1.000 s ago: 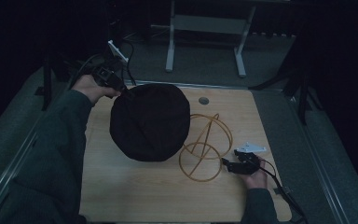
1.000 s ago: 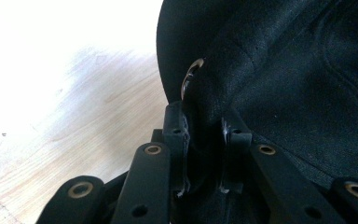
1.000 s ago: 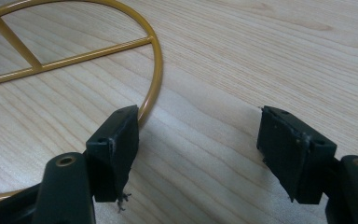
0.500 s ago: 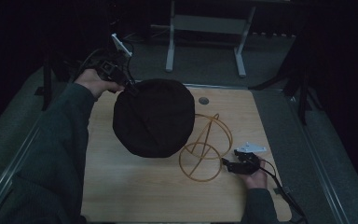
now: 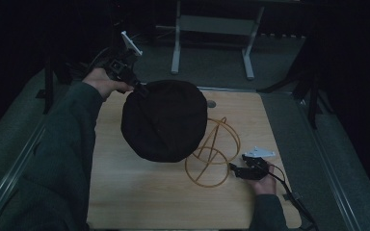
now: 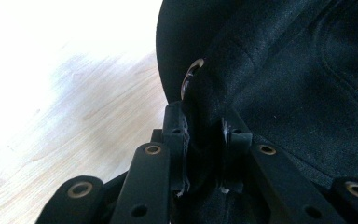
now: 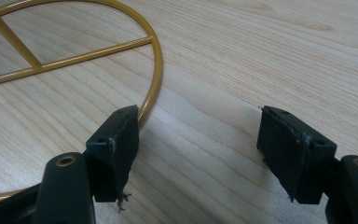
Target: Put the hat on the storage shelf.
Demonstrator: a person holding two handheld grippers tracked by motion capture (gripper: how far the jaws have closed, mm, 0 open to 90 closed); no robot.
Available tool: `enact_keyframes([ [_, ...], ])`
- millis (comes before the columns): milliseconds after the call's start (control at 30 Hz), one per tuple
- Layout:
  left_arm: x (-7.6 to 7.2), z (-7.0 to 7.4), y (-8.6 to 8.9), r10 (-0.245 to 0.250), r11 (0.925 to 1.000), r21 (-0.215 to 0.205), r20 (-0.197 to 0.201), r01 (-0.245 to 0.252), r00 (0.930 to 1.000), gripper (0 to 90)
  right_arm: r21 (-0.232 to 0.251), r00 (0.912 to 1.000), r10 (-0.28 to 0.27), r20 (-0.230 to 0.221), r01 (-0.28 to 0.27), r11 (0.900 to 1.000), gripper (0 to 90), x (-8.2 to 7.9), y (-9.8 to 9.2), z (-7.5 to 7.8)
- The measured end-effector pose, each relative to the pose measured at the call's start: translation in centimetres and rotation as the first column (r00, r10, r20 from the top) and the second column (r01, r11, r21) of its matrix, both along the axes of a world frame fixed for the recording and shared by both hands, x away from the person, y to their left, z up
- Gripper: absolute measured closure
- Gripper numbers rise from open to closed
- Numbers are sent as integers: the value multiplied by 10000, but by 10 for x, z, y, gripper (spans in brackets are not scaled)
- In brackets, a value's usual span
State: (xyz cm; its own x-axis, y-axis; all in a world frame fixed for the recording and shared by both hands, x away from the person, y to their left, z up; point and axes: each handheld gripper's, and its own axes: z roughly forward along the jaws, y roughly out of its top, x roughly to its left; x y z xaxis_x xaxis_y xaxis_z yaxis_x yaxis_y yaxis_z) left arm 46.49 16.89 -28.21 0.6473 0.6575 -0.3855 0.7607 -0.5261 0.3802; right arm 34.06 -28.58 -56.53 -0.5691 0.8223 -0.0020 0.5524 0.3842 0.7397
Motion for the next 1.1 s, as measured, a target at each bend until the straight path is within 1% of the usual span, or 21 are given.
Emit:
enact_keyframes([
  [200,2,5,-12,-107,9999,-118,-17,106,9999,764,2,10000,9,-6,-9,10000,294,0,0,0],
  [300,3,9,-17,-155,9999,-45,34,155,9999,764,-7,10000,12,0,-12,10000,294,0,0,0],
  [733,4,18,-31,-342,9993,-128,86,343,9994,763,1,10000,-9,-26,9,10000,293,0,0,0],
  [833,4,21,-37,-313,9994,-108,99,314,9995,763,5,10000,-10,-27,10,10000,293,0,0,0],
  [1100,5,23,-51,-537,9985,-44,97,538,9985,763,19,10000,31,-28,-31,10000,292,1,0,0],
])
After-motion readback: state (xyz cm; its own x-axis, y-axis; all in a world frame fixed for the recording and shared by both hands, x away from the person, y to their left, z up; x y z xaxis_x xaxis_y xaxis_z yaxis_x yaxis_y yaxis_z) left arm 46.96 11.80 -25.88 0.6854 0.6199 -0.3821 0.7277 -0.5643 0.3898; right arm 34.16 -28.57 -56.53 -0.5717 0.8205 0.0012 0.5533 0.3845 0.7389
